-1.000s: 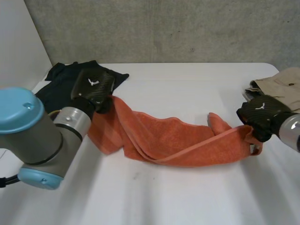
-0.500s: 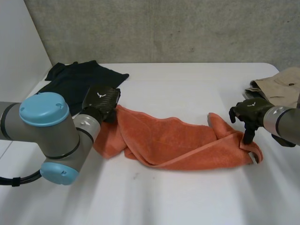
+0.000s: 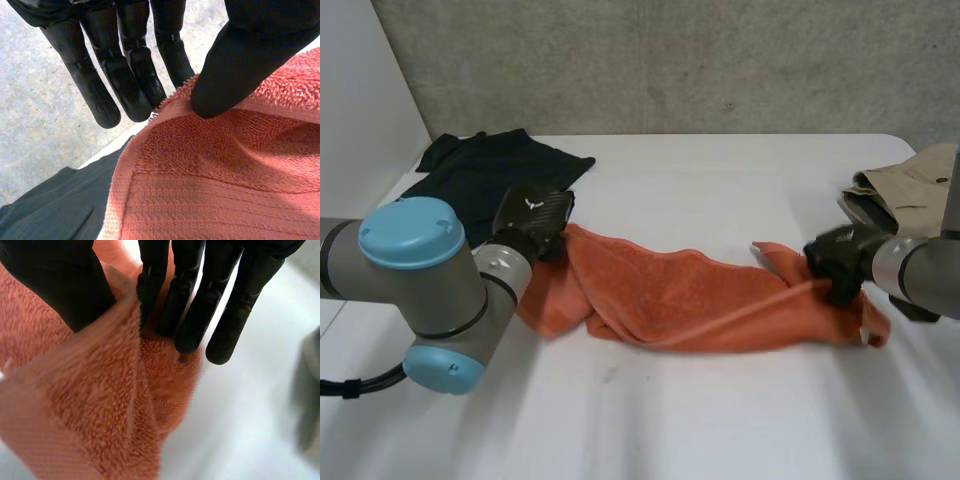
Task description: Fold the laundry.
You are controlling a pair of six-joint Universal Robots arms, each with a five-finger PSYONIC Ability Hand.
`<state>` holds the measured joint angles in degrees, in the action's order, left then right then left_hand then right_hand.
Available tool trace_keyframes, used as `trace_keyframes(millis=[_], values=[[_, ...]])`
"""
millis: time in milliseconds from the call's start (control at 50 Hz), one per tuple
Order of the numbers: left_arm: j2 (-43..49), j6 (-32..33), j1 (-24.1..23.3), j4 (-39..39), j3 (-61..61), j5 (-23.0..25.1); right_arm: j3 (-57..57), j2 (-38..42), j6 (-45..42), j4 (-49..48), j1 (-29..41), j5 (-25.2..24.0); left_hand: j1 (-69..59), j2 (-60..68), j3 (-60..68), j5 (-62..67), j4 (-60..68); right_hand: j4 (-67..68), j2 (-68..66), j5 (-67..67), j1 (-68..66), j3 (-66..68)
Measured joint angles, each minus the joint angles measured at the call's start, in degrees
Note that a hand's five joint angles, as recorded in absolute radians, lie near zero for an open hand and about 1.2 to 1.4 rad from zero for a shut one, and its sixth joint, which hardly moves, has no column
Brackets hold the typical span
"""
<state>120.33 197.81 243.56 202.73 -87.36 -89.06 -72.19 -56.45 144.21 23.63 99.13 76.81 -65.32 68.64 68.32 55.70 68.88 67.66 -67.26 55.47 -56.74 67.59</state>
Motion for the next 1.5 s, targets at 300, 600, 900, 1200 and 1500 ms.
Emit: trace_keyframes(millis=[300,600,900,1200,1500], values=[[2.39,4.61,2.19,8.54,22.22,-1.32,11.93,-4.98,-1.18,-34.77,2.18,5.52,0.00,0.11,0.14,0.00,0.01,0.42,0.00,0.62,-0.27,0.14],[-4.82,4.56,3.59,26.88,21.28,-4.77,10.76,-9.27,-0.88,-56.00,2.63,7.99,0.00,0.13,0.14,0.00,0.01,0.43,0.00,1.12,-0.27,0.14],[-8.05,5.42,3.38,19.45,-12.34,-0.50,-18.67,-11.71,-2.05,-42.67,1.30,-4.95,0.00,0.17,0.16,0.00,0.02,0.49,0.00,1.12,-0.27,0.14],[-1.07,7.11,6.04,16.16,-17.34,1.06,-27.42,-11.75,-3.86,-34.94,-5.22,-7.35,32.45,-35.47,-34.97,-33.07,-35.92,0.65,0.00,1.12,-0.27,0.14],[0.90,6.89,10.93,16.07,-15.56,0.90,-27.45,-11.66,-3.31,-35.15,-6.19,-7.05,32.51,-36.46,-35.52,-34.38,-36.89,0.65,0.00,1.12,-0.27,0.14]])
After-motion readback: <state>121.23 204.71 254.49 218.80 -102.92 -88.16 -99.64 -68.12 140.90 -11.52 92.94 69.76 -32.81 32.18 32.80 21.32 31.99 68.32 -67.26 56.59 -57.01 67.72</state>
